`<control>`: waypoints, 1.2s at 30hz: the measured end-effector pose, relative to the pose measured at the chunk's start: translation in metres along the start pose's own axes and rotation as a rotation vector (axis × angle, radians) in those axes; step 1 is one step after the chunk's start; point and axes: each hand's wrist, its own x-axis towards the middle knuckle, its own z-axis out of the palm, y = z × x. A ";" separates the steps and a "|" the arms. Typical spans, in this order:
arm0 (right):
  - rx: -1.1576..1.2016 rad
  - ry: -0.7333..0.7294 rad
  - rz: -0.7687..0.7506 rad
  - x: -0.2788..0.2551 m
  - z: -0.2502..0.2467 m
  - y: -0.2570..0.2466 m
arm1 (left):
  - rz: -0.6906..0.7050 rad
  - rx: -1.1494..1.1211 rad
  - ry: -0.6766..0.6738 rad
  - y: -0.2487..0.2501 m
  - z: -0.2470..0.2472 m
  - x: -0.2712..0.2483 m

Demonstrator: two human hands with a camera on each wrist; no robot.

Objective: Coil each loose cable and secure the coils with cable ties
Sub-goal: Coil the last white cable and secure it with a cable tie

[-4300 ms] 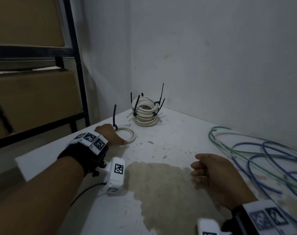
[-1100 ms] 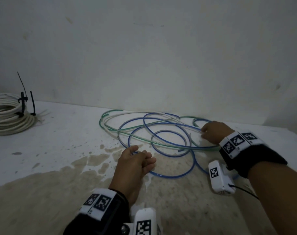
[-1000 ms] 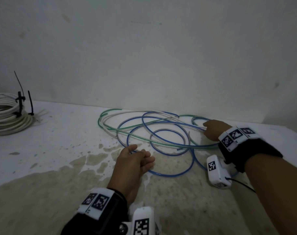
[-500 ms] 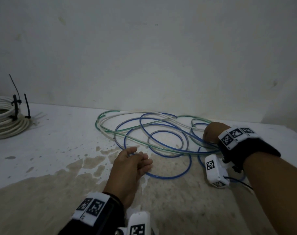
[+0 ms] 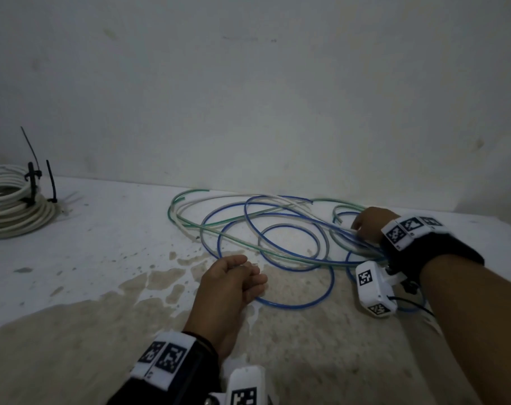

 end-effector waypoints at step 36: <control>0.412 0.635 -0.454 -0.232 -0.065 -0.048 | 0.115 -0.200 -0.204 0.086 0.112 -0.057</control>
